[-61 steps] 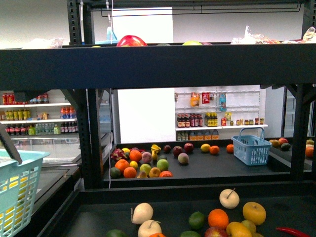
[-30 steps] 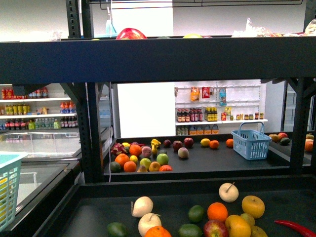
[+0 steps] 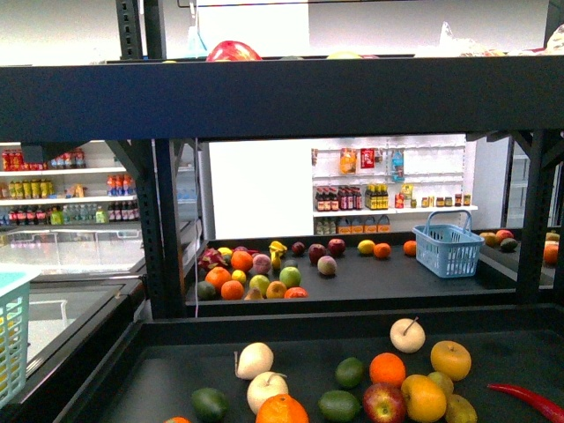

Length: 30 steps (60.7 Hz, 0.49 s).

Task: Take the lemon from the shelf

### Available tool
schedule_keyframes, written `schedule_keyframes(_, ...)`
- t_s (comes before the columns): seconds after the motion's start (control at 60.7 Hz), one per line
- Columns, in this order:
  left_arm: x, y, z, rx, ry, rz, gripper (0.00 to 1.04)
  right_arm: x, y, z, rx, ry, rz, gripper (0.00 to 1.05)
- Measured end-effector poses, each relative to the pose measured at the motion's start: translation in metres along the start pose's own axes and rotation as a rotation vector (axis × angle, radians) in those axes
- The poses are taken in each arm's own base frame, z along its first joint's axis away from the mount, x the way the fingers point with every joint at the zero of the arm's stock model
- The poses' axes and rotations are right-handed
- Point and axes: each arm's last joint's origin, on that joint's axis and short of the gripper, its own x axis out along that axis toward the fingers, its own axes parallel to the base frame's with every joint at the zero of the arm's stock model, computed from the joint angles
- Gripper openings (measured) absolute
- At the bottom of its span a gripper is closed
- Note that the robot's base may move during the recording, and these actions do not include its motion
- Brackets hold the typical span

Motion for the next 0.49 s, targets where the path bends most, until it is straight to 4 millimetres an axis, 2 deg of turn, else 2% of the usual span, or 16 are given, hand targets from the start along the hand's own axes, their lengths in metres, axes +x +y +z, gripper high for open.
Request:
schedule_keyframes(0.165,-0.007,0.009,0.003,-0.018,-0.003,0.059,0.92,0.000,0.000,0.000,0.000,0.000,-0.001,0.97)
schedule_keyframes(0.181,-0.009,0.010,0.003,-0.019,-0.002,0.069,0.98,0.000,0.000,0.000,0.000,0.000,-0.001,0.97)
schedule_keyframes(0.313,-0.016,0.011,0.002,-0.029,-0.006,0.096,0.97,0.000,0.000,0.000,0.000,0.000,0.000,0.97)
schedule_keyframes(0.494,-0.026,-0.008,0.006,-0.023,-0.017,0.107,0.97,0.000,0.000,0.000,0.000,0.000,0.000,0.97)
